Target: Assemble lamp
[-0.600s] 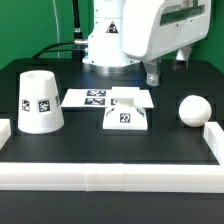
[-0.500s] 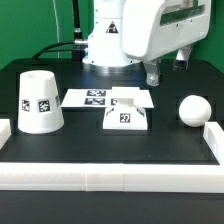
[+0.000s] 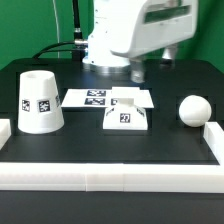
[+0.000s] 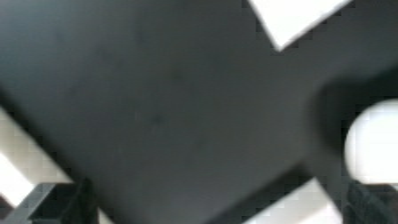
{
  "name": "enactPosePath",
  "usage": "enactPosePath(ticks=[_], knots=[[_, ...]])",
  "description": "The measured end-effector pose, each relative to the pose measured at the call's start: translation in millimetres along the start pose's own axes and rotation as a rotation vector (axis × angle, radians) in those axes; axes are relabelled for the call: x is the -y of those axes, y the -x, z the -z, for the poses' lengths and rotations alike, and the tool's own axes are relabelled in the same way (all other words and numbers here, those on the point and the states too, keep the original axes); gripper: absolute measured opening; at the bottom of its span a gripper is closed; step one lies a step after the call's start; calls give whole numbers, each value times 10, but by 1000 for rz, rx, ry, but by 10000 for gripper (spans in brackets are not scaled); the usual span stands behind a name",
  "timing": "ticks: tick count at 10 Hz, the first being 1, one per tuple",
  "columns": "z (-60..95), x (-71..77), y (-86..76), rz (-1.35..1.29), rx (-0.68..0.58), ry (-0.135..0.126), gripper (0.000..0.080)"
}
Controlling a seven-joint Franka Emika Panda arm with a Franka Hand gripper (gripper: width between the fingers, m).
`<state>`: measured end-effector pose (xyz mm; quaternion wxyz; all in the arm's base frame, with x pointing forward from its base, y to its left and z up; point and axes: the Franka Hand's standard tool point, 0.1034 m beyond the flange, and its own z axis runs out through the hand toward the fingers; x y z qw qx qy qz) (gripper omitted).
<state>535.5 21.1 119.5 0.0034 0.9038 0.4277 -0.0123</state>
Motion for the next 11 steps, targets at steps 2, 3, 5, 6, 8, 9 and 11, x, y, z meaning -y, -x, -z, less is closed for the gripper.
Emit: enactPosePath(ticks=[2,3,5,6,8,9,11], knots=[[-18,-56,317,-40,9,-2,700],[-25,-42,299,-68,10,-3,700],[-34,-39,293,-92,10,-4,700],[-36,-35,290,-161,10,-5,700],[-38,-34,289,-284,10,-5,700],[-55,-20,315,-415,9,-14,700],[-126,84,395,-596,11,-47,700]])
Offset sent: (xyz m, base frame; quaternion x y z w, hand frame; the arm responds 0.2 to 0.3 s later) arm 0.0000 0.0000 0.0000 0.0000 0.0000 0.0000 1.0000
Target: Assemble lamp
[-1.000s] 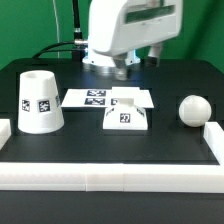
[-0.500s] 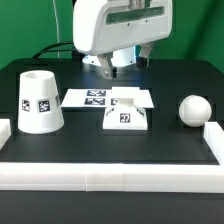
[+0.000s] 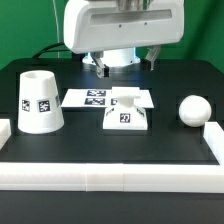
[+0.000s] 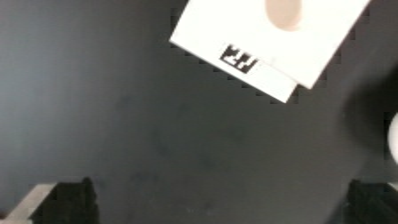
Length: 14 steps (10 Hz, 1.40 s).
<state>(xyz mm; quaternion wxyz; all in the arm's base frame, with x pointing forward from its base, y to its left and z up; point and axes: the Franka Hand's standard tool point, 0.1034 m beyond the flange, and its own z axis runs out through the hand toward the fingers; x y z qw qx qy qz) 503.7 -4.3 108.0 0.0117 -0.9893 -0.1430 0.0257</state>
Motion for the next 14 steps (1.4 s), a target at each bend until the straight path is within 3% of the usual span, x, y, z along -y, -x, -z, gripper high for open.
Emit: enactPosePath(ticks=[5,10,14], knots=[[-41,53,9,-286,-4,-27,700],[-403,130,434,-299,-15,-16,700],[-584,151,497,-303,-3,-20,700]])
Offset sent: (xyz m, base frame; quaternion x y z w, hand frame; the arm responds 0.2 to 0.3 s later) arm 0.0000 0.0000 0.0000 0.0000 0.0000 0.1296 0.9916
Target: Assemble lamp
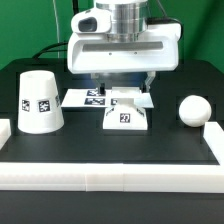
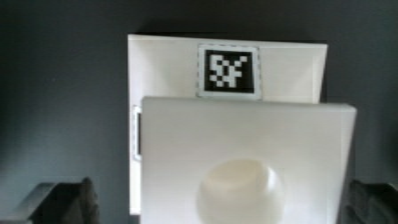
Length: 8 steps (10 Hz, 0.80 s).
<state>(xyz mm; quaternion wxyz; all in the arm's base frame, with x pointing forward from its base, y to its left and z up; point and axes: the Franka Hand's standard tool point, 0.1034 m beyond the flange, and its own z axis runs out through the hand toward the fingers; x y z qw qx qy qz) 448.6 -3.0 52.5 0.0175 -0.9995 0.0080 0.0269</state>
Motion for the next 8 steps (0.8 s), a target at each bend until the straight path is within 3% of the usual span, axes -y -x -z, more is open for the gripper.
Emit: enactPosePath(ticks=[3,4,5,8], knots=[[-10,4,1,2,3,0,700],[-4,15,-7,4,1,0,569],[-5,14,-7,4,1,0,534],[-5,15,-6,4,1,0,534]])
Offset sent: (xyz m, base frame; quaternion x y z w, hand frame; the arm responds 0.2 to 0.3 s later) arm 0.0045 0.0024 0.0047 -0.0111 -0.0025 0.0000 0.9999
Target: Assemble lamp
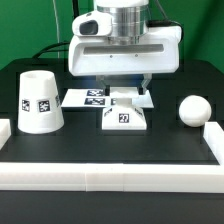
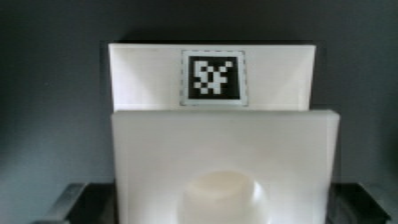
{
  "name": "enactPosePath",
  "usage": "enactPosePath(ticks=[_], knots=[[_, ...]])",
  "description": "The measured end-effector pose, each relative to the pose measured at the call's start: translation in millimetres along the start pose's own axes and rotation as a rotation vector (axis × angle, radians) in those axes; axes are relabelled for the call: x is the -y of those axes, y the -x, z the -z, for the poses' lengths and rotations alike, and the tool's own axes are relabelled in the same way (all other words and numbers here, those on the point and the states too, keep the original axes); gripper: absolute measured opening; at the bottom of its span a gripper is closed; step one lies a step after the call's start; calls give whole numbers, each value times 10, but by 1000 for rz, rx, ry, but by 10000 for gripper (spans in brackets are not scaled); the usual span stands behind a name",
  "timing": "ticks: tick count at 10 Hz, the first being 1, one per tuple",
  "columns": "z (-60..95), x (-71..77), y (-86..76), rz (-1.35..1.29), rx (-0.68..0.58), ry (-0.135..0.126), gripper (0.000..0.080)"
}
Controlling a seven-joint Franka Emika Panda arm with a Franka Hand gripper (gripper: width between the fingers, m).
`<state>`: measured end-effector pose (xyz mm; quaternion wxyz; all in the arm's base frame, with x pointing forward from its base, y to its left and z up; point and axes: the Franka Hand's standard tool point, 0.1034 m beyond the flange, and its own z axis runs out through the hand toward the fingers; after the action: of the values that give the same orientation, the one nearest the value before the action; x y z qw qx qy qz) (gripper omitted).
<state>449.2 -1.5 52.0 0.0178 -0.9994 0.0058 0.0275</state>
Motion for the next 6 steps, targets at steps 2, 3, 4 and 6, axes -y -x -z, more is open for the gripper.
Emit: enactPosePath(ticks=[2,3,4,6], knots=[[0,0,0,0,0,0,534],[0,0,0,0,0,0,534],[-1,0,-4,0,0,0,535],[14,45,-245,20,-25,-1,535]])
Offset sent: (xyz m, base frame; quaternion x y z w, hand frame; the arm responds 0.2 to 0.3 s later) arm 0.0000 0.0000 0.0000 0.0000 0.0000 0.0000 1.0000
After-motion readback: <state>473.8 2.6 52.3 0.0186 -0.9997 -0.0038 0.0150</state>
